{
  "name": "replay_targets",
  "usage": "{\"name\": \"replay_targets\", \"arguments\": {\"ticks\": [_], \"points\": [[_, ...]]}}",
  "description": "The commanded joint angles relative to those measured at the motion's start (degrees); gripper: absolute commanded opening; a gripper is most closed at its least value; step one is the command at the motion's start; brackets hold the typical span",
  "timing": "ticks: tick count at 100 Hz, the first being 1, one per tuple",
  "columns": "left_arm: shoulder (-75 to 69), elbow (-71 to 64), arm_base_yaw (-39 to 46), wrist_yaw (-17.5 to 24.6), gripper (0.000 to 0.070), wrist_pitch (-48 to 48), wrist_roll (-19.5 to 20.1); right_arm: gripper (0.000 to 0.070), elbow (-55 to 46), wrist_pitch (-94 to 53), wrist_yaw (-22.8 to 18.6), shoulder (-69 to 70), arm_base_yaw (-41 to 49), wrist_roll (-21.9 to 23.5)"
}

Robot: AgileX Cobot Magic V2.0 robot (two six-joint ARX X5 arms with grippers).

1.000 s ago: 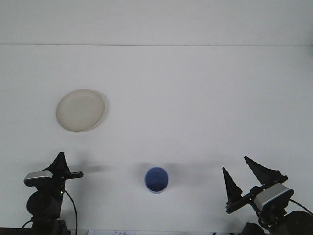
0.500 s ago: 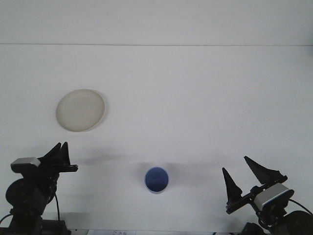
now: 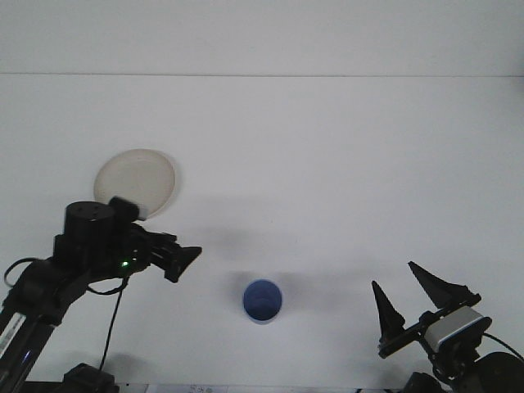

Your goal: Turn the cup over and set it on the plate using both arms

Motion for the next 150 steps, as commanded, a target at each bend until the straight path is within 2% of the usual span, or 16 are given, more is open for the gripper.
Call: {"name": "replay_targets", "arguments": {"ticks": [1, 28, 58, 100, 105, 112, 122, 128, 150], "points": [[4.07, 2.93, -4.52, -1.2, 0.0505, -0.79, 1.86, 0.0512, 0.28, 0.07, 0.04, 0.09, 0.46, -0.04], [17.84, 8.46, -18.8, -8.35, 0.0505, -2.8, 4.61, 0.0511, 0.28, -0.31, 0.04, 0.09, 0.46, -0.07], [26.73, 8.98, -24.96, -13.79, 0.0505, -1.99, 6.78, 0.0511, 0.28, -1.99, 0.02, 0.09, 0.46, -0.04], [33.99, 8.98, -26.91, -14.45, 0.0492, -0.66, 7.63, 0.0511, 0.28, -2.19, 0.04, 0.09, 0.44, -0.04], [33.99, 8.96, -27.04, -14.47, 0.0454, -0.66, 7.63, 0.0511, 0.28, -2.27, 0.04, 0.09, 0.46, -0.04], [33.97, 8.96, -27.65, -14.45, 0.0268, -0.68, 7.78, 0.0511, 0.28, -2.27, 0.04, 0.09, 0.46, -0.04], [33.97, 8.96, -28.04, -14.45, 0.005, -0.85, 7.85, 0.0511, 0.28, -2.38, 0.04, 0.09, 0.44, -0.02], [33.97, 8.98, -28.15, -14.45, 0.0007, -1.14, 7.85, 0.0511, 0.28, -2.6, 0.04, 0.09, 0.44, -0.02], [33.51, 8.98, -28.7, -14.78, 0.0009, -2.8, 9.05, 0.0511, 0.28, -3.08, 0.04, 0.09, 0.46, 0.0]]}}
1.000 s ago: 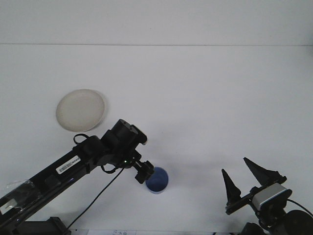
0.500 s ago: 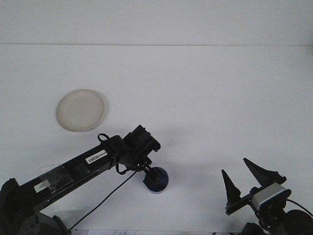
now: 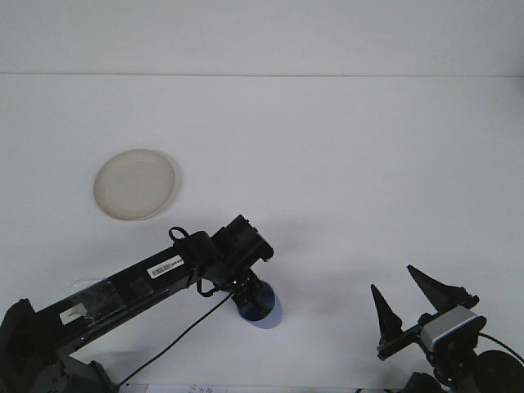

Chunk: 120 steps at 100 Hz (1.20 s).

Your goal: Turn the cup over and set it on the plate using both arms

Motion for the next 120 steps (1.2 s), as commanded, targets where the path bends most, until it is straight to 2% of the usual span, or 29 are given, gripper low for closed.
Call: {"name": "replay_targets", "arguments": {"ticks": [1, 23, 49, 65, 91, 101, 120], "points": [[0.46, 1.33, -0.61, -0.42, 0.0009, -0.57, 1.25, 0.0511, 0.28, 0.26, 0.04, 0.09, 0.46, 0.0], [-2.27, 2.89, -0.28, -2.16, 0.0009, -3.17, 1.38, 0.051, 0.28, 0.28, 0.04, 0.09, 0.44, 0.0], [-9.57, 10.99, 5.29, -13.2, 0.0008, -12.7, 6.14, 0.051, 0.28, 0.33, 0.22, 0.09, 0.44, -0.02], [-14.03, 15.21, 15.52, -15.26, 0.0006, -13.86, 8.76, 0.051, 0.28, 0.33, 0.2, 0.09, 0.46, 0.13], [-13.03, 17.2, 38.25, -16.0, 0.0005, -10.03, 9.27, 0.051, 0.28, 0.28, 0.15, 0.09, 0.46, 0.15], [-10.36, 17.25, 43.98, -16.0, 0.0005, -6.84, 9.25, 0.051, 0.28, 0.28, 0.15, 0.09, 0.46, 0.13], [-2.19, 18.82, 49.75, -16.0, 0.0006, -6.14, 9.2, 0.051, 0.28, 0.28, 0.15, 0.09, 0.46, 0.09]]}}
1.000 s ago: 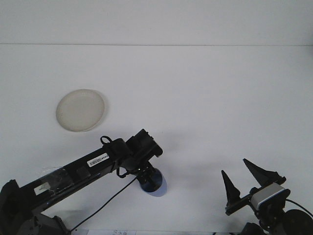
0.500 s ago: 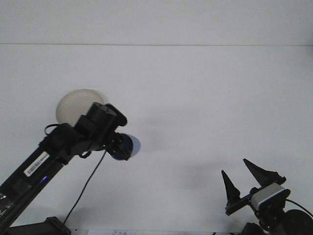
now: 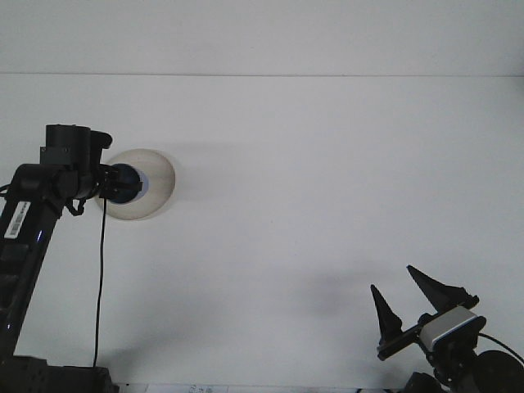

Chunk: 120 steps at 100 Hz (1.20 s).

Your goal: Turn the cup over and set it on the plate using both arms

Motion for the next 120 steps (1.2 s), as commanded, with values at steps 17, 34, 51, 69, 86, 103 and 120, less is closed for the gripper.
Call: {"name": "replay_targets", "arguments": {"ticks": [17, 34, 51, 69, 86, 103, 120], "points": [[10.45, 4.92, 2.49, -0.09, 0.0007, 0.33, -0.24, 0.051, 0.31, 0.39, 0.11, 0.09, 0.46, 0.09], [14.38, 6.47, 2.47, -0.09, 0.0007, 1.22, -0.22, 0.0509, 0.31, 0.39, 0.15, 0.09, 0.46, 0.07], [16.76, 6.47, 2.49, -0.09, 0.0007, 1.6, -0.22, 0.0509, 0.31, 0.44, 0.15, 0.09, 0.44, 0.0], [18.23, 6.47, 2.49, -0.09, 0.0007, 1.79, -0.24, 0.0509, 0.31, 0.48, 0.17, 0.09, 0.44, 0.0], [19.34, 6.47, 2.49, -0.09, 0.0007, 1.57, -0.66, 0.0509, 0.31, 0.81, 0.17, 0.09, 0.44, 0.0], [20.92, 6.47, 2.49, -0.09, 0.0009, 1.62, -0.63, 0.0509, 0.31, 0.79, 0.17, 0.09, 0.44, 0.0], [21.03, 6.6, 2.49, -0.11, 0.0041, 2.51, -1.4, 0.0509, 0.31, 0.79, 0.17, 0.09, 0.44, 0.0]]}}
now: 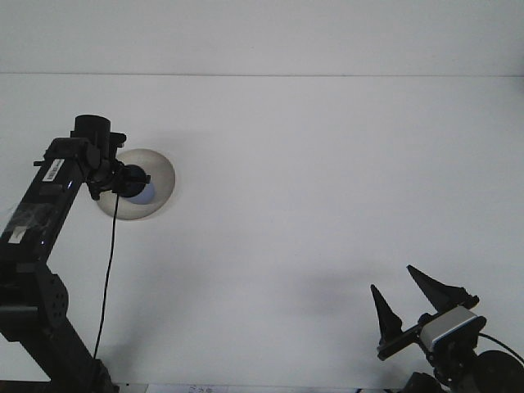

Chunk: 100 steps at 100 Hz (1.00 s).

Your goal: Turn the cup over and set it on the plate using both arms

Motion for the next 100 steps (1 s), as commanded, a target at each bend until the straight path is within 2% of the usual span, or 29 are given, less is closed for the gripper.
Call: {"name": "replay_targets", "arguments": {"ticks": [1, 2, 3, 6, 15, 21, 61, 88, 100], "points": [[1.53, 1.6, 0.07, -0.13, 0.0057, 0.63, -1.36, 0.0509, 0.28, 0.72, 0.17, 0.09, 0.44, 0.0], [1.53, 1.64, 0.07, -0.15, 0.0075, 0.63, -1.53, 0.0509, 0.28, 0.72, 0.17, 0.09, 0.44, 0.0], [1.53, 1.79, 0.07, -0.15, 0.0122, 0.61, -1.9, 0.0509, 0.28, 0.72, 0.17, 0.09, 0.46, 0.0], [1.53, 1.92, 0.07, -0.15, 0.018, 0.61, -2.19, 0.0509, 0.28, 0.72, 0.17, 0.09, 0.44, 0.0], [1.53, 2.97, 0.07, -0.13, 0.0485, 0.59, -3.39, 0.0509, 0.28, 0.7, 0.17, 0.09, 0.44, 0.0], [1.51, 4.17, 0.07, -0.13, 0.0571, 0.17, -3.43, 0.0509, 0.28, 0.7, 0.17, 0.09, 0.44, 0.0], [-0.77, 20.39, 0.04, -0.09, 0.0576, -8.52, -8.72, 0.0509, 0.28, 0.63, 0.15, 0.09, 0.44, 0.0], [-17.92, 21.27, -1.2, 0.07, 0.0575, -8.59, -10.21, 0.0509, 0.28, 0.66, 0.42, 0.09, 0.44, 0.0], [-26.53, 18.62, -3.08, 2.12, 0.0575, -7.91, -10.88, 0.0509, 0.28, 0.7, 2.19, 0.09, 0.44, -0.07]]}}
